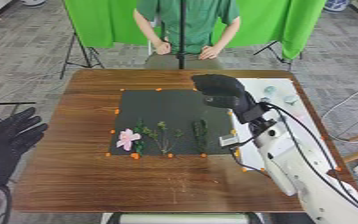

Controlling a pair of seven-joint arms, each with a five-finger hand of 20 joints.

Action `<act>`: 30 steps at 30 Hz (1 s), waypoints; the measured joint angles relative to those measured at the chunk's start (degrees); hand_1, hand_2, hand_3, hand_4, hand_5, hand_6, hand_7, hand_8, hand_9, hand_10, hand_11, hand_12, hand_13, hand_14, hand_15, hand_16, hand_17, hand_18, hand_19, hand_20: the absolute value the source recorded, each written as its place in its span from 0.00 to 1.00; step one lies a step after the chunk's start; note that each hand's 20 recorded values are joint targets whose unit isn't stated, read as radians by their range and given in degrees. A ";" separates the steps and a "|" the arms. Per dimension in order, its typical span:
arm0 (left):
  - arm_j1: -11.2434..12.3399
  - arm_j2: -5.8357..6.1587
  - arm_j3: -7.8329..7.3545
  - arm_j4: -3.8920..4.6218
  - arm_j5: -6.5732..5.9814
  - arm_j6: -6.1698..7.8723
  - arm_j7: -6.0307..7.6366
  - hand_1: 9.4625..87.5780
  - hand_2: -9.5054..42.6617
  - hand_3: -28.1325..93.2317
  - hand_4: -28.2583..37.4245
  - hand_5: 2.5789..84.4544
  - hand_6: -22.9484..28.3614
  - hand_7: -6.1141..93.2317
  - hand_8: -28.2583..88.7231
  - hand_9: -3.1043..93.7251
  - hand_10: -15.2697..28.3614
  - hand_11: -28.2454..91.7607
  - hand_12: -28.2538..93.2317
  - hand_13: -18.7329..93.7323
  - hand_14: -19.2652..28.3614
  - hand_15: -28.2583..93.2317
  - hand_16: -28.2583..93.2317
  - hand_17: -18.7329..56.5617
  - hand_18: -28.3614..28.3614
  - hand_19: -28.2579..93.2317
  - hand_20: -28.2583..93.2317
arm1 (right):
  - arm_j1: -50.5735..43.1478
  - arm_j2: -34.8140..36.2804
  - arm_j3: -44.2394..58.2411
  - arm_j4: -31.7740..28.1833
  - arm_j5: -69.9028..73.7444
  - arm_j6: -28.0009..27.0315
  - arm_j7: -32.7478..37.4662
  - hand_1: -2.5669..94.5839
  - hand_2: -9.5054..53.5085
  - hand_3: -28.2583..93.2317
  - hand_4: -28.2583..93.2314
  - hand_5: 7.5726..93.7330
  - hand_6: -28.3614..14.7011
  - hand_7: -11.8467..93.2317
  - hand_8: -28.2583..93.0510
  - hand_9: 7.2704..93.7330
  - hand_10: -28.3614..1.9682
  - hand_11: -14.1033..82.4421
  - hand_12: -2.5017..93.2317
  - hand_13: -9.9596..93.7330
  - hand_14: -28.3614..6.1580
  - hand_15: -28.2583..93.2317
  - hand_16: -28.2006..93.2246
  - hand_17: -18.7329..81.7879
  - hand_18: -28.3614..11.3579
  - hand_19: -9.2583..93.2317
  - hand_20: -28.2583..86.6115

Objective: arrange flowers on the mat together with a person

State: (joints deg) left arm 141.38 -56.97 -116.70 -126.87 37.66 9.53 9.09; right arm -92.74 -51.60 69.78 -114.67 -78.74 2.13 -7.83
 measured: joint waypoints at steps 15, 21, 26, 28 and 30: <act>-5.75 -0.70 4.03 0.78 0.50 -0.92 0.75 0.25 0.21 0.79 0.12 0.43 0.53 0.27 0.17 0.38 0.65 0.42 0.39 0.42 0.74 0.50 0.25 0.18 0.87 0.59 0.35 | -33.44 -12.29 35.61 -7.75 12.25 1.63 1.44 0.22 0.08 0.92 0.04 0.39 0.49 0.23 0.16 0.37 0.45 0.26 0.27 0.41 0.50 0.36 0.51 0.26 0.19 0.45 0.46; -5.51 -0.96 3.79 0.79 0.50 -1.32 0.54 0.24 0.21 0.79 0.11 0.43 0.53 0.27 0.17 0.38 0.66 0.42 0.39 0.42 0.74 0.50 0.25 0.18 0.87 0.59 0.35 | -35.33 -12.38 35.41 -7.35 12.04 2.11 1.07 0.21 0.08 0.92 0.04 0.39 0.49 0.23 0.16 0.37 0.45 0.28 0.27 0.41 0.50 0.37 0.51 0.27 0.19 0.47 0.47; -5.35 -0.17 3.58 1.19 0.45 -1.40 0.74 0.24 0.21 0.79 0.10 0.43 0.53 0.27 0.17 0.38 0.66 0.42 0.39 0.42 0.74 0.50 0.25 0.18 0.87 0.59 0.35 | -34.44 -12.51 32.81 -7.00 13.75 3.59 -0.56 0.22 0.08 0.93 0.04 0.39 0.52 0.25 0.16 0.38 0.45 0.29 0.27 0.42 0.50 0.39 0.49 0.27 0.19 0.49 0.47; -5.33 -0.18 3.61 1.24 0.46 -1.40 0.75 0.24 0.20 0.79 0.10 0.43 0.53 0.27 0.17 0.38 0.66 0.42 0.39 0.42 0.74 0.50 0.25 0.18 0.87 0.59 0.35 | -33.86 -12.75 31.75 -6.66 14.14 4.32 -0.74 0.22 0.08 0.93 0.04 0.40 0.52 0.26 0.16 0.38 0.45 0.29 0.27 0.42 0.50 0.40 0.49 0.27 0.19 0.49 0.48; -5.46 -0.24 4.01 1.49 0.47 -1.42 0.78 0.24 0.20 0.79 0.11 0.43 0.53 0.27 0.17 0.38 0.66 0.42 0.39 0.42 0.74 0.49 0.25 0.18 0.87 0.59 0.35 | -33.39 -13.08 31.26 -6.43 14.15 4.67 -0.78 0.22 0.08 0.93 0.04 0.40 0.53 0.26 0.15 0.39 0.45 0.30 0.27 0.42 0.50 0.41 0.49 0.27 0.19 0.50 0.48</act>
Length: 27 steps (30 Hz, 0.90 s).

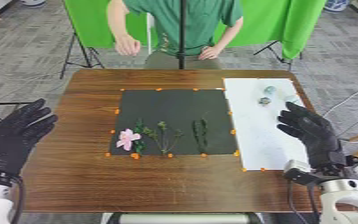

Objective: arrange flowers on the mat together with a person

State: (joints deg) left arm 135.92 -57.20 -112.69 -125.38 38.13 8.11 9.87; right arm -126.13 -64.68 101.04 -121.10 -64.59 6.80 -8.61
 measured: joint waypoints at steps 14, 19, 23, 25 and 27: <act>-1.48 -0.39 1.62 0.93 0.00 -0.51 -0.08 0.25 0.20 0.79 0.11 0.43 0.53 0.27 0.17 0.38 0.66 0.42 0.39 0.42 0.74 0.50 0.25 0.18 0.87 0.59 0.35 | 1.39 -0.36 -0.03 0.97 0.39 0.41 -1.21 0.22 0.08 0.93 0.04 0.40 0.54 0.27 0.15 0.39 0.46 0.30 0.27 0.41 0.50 0.42 0.46 0.26 0.18 0.50 0.48; -0.94 -0.35 0.38 0.63 -0.05 -0.47 -0.08 0.24 0.20 0.78 0.10 0.43 0.53 0.27 0.17 0.38 0.66 0.43 0.39 0.42 0.74 0.50 0.25 0.18 0.87 0.59 0.35 | 0.99 -0.42 0.47 0.94 0.57 0.25 -1.45 0.22 0.07 0.93 0.04 0.41 0.55 0.27 0.15 0.40 0.49 0.30 0.27 0.41 0.47 0.39 0.46 0.26 0.18 0.48 0.47; 0.15 -0.01 -0.59 0.43 -0.05 -0.57 -0.20 0.24 0.20 0.78 0.10 0.44 0.53 0.27 0.17 0.38 0.66 0.43 0.39 0.42 0.74 0.50 0.25 0.18 0.87 0.59 0.35 | 0.53 -0.48 0.80 0.77 0.95 0.32 -1.45 0.22 0.07 0.93 0.04 0.41 0.55 0.27 0.15 0.39 0.47 0.30 0.27 0.41 0.49 0.38 0.47 0.26 0.18 0.48 0.47; 0.37 0.28 -0.85 0.43 -0.05 -0.59 -0.26 0.24 0.20 0.78 0.10 0.44 0.53 0.27 0.17 0.38 0.66 0.43 0.39 0.42 0.74 0.50 0.25 0.18 0.87 0.59 0.35 | 0.55 -0.47 0.87 0.80 0.95 -0.16 -1.28 0.22 0.07 0.93 0.04 0.41 0.55 0.27 0.15 0.39 0.47 0.29 0.27 0.40 0.50 0.38 0.48 0.25 0.18 0.48 0.47; 0.64 0.37 -1.15 0.35 -0.05 -0.59 -0.30 0.24 0.20 0.79 0.10 0.44 0.53 0.27 0.17 0.38 0.66 0.43 0.39 0.42 0.74 0.50 0.25 0.18 0.87 0.59 0.35 | 0.75 -0.47 0.86 0.93 0.95 -0.90 -0.95 0.22 0.07 0.93 0.04 0.40 0.55 0.27 0.15 0.38 0.47 0.29 0.27 0.40 0.50 0.38 0.48 0.25 0.18 0.48 0.47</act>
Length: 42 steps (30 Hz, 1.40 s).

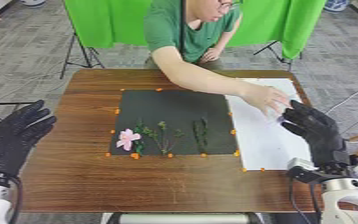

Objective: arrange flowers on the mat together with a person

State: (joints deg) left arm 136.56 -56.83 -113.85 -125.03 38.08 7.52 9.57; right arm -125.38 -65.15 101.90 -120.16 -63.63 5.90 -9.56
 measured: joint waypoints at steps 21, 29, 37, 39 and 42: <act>-0.45 -0.16 1.24 -0.69 -0.07 0.40 -0.58 0.25 0.20 0.79 0.11 0.43 0.53 0.27 0.17 0.38 0.66 0.43 0.39 0.42 0.74 0.50 0.25 0.18 0.87 0.59 0.35 | 0.40 0.89 0.71 -0.09 -0.19 -1.93 2.20 0.23 0.08 0.93 0.04 0.40 0.55 0.27 0.15 0.38 0.46 0.29 0.27 0.41 0.50 0.38 0.49 0.25 0.18 0.49 0.47; -0.93 0.23 1.29 -0.55 -0.18 0.96 -0.35 0.25 0.20 0.79 0.11 0.43 0.53 0.27 0.17 0.38 0.66 0.43 0.39 0.42 0.74 0.50 0.25 0.18 0.87 0.59 0.35 | 0.61 1.09 0.60 -0.01 0.54 -1.05 1.29 0.23 0.08 0.93 0.04 0.39 0.55 0.27 0.15 0.38 0.46 0.29 0.27 0.41 0.49 0.39 0.49 0.26 0.18 0.49 0.47; -0.87 0.20 1.36 -0.54 -0.19 1.05 -0.09 0.25 0.20 0.79 0.11 0.43 0.53 0.27 0.17 0.38 0.66 0.42 0.39 0.42 0.74 0.50 0.25 0.18 0.87 0.59 0.35 | 0.23 0.64 0.66 0.24 0.99 -1.21 0.71 0.23 0.08 0.93 0.03 0.40 0.55 0.28 0.15 0.38 0.46 0.30 0.27 0.42 0.49 0.40 0.48 0.26 0.18 0.50 0.48; -0.65 0.05 1.12 -0.64 -0.20 1.09 0.16 0.25 0.20 0.79 0.11 0.43 0.53 0.27 0.17 0.38 0.66 0.42 0.39 0.42 0.74 0.50 0.25 0.18 0.87 0.59 0.35 | 0.52 0.60 0.08 0.48 0.97 -1.15 0.79 0.23 0.09 0.93 0.03 0.40 0.55 0.28 0.15 0.39 0.46 0.30 0.27 0.42 0.49 0.41 0.48 0.26 0.18 0.50 0.48; 0.07 -0.02 1.08 -0.67 -0.20 1.10 0.27 0.25 0.20 0.79 0.11 0.43 0.53 0.27 0.17 0.38 0.66 0.42 0.39 0.42 0.74 0.50 0.25 0.18 0.87 0.59 0.35 | 0.66 0.59 -0.18 0.51 0.89 -0.82 0.82 0.23 0.09 0.93 0.03 0.40 0.55 0.28 0.15 0.39 0.46 0.30 0.27 0.42 0.49 0.41 0.47 0.26 0.18 0.50 0.48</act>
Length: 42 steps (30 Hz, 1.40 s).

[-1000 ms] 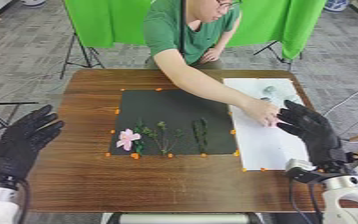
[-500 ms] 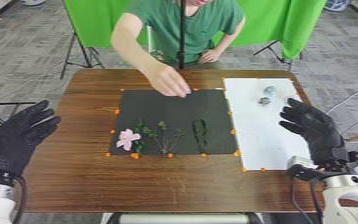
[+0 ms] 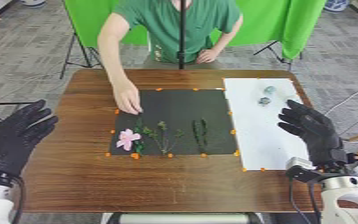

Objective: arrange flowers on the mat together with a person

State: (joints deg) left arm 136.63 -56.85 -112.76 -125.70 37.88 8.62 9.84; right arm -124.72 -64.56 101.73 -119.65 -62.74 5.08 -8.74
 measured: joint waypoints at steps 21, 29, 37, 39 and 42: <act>0.81 0.05 -0.33 0.00 -0.07 -0.06 0.10 0.24 0.20 0.79 0.11 0.43 0.53 0.27 0.17 0.38 0.66 0.43 0.39 0.42 0.74 0.50 0.25 0.18 0.87 0.59 0.35 | 0.68 0.50 0.22 0.16 -1.31 0.60 0.01 0.24 0.09 0.93 0.03 0.40 0.55 0.29 0.14 0.40 0.46 0.31 0.27 0.43 0.49 0.43 0.46 0.27 0.18 0.53 0.49; 0.75 0.11 -0.75 -0.23 0.06 -0.02 0.06 0.27 0.16 0.78 0.13 0.43 0.52 0.27 0.17 0.38 0.65 0.43 0.39 0.42 0.74 0.50 0.25 0.18 0.87 0.59 0.35 | 3.22 5.06 -6.24 0.99 -6.10 12.55 4.03 0.38 0.04 0.92 0.00 0.49 0.60 0.41 0.09 0.50 0.51 0.45 0.26 0.55 0.55 0.65 0.37 0.39 0.26 0.73 0.56; 0.96 0.30 -0.81 -0.24 0.22 -0.03 0.00 0.27 0.17 0.78 0.13 0.43 0.52 0.27 0.17 0.38 0.65 0.43 0.39 0.42 0.74 0.50 0.25 0.18 0.87 0.59 0.35 | 16.47 17.12 -20.35 9.23 -33.17 32.89 27.83 0.40 0.00 0.88 0.00 0.50 0.67 0.46 0.08 0.51 0.60 0.48 0.26 0.54 0.62 0.66 0.36 0.40 0.30 0.78 0.57; 1.07 0.30 -0.94 -0.28 0.15 0.07 0.06 0.26 0.17 0.78 0.13 0.43 0.52 0.27 0.17 0.38 0.65 0.43 0.39 0.43 0.74 0.50 0.24 0.18 0.87 0.59 0.35 | 19.92 19.32 -22.07 12.01 -37.10 32.93 33.01 0.39 0.00 0.89 0.00 0.49 0.68 0.46 0.08 0.50 0.61 0.49 0.27 0.53 0.63 0.66 0.37 0.39 0.30 0.78 0.58; 1.40 0.30 -1.12 -0.32 0.06 0.31 0.20 0.25 0.19 0.78 0.13 0.43 0.53 0.27 0.17 0.38 0.65 0.43 0.39 0.42 0.74 0.50 0.24 0.18 0.87 0.59 0.35 | 24.47 22.83 -25.41 15.98 -43.46 30.97 39.30 0.38 0.00 0.90 0.00 0.49 0.68 0.45 0.07 0.49 0.61 0.48 0.27 0.51 0.62 0.66 0.37 0.38 0.30 0.77 0.58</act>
State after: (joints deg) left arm 138.03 -56.55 -113.88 -126.02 37.95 8.93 10.04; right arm -100.25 -41.73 76.31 -103.67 -106.20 36.05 30.56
